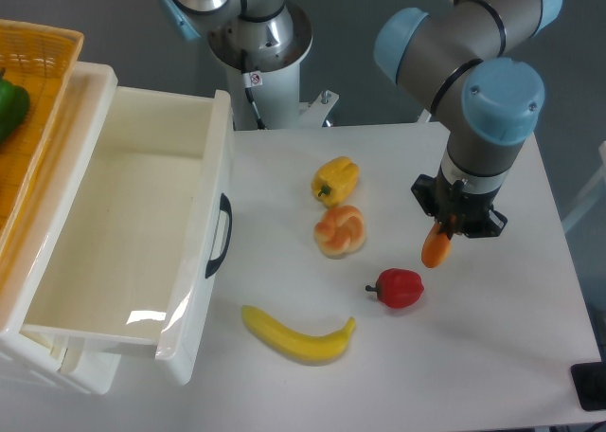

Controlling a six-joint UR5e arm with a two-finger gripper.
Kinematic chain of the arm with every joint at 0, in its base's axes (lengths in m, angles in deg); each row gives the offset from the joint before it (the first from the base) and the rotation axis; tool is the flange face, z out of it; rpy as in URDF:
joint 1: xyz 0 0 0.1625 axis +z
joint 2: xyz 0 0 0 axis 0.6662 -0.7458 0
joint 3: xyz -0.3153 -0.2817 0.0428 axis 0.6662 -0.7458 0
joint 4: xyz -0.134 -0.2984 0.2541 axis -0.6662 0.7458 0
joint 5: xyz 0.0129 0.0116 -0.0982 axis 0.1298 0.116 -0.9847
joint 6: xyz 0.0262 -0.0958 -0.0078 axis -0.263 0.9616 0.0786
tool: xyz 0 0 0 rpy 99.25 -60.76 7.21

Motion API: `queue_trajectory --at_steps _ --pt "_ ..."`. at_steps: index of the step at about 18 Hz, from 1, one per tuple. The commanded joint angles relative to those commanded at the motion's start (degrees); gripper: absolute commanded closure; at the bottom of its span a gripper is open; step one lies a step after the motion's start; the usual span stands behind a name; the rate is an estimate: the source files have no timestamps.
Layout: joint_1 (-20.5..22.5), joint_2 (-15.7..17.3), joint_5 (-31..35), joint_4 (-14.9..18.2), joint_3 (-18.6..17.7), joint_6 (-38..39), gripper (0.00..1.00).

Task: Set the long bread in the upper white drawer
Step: 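Lift the long orange bread in the gripper and move toward the drawer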

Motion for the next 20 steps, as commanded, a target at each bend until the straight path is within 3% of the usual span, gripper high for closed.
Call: queue_trajectory --at_steps 7,10,20 --pt "-0.2 0.2 -0.3 -0.2 0.4 0.7 1.00" --pt "-0.9 2.2 -0.6 0.0 0.5 2.9 1.00" --pt "-9.0 12.6 -10.0 0.4 -0.1 21.2 1.00"
